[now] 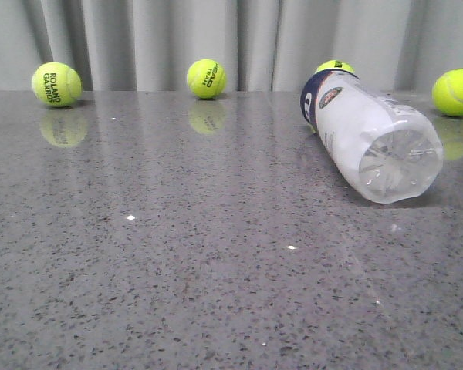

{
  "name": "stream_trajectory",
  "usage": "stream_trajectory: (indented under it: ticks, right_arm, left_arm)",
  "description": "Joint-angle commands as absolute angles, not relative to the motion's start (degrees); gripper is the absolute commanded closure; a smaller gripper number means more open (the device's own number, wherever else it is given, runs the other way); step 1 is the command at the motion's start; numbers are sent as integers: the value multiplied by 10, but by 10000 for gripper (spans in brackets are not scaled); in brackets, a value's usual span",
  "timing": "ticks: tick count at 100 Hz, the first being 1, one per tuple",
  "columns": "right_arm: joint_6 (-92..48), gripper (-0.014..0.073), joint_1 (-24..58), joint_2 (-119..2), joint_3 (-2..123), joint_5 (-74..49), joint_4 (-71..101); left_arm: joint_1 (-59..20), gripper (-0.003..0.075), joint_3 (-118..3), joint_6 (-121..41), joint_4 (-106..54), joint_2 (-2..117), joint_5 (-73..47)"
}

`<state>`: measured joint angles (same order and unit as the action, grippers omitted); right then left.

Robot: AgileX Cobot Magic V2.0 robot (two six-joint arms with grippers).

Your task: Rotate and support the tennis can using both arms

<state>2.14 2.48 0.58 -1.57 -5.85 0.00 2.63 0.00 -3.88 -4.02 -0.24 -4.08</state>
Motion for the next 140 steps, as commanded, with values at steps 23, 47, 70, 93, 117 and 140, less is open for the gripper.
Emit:
stream_trajectory:
  ticks: [23,47,70,93,117,140]
  right_arm:
    - [17,662,24,23,-6,-18,0]
    - [23,662,25,20,23,-52,16]
    - [23,662,26,-25,121,-154,33]
    - [23,662,26,-125,253,-271,33]
    - [22,540,26,-270,369,-371,33]
    - [22,18,26,-358,442,-406,35]
  left_arm:
    - [28,740,25,-33,-45,-21,6]
    - [28,740,25,-33,-45,-21,6]
    - [28,740,25,-33,-45,-21,6]
    - [28,740,25,-33,-45,-21,6]
    - [28,740,25,-33,-45,-21,6]
    - [28,740,25,-33,-45,-21,6]
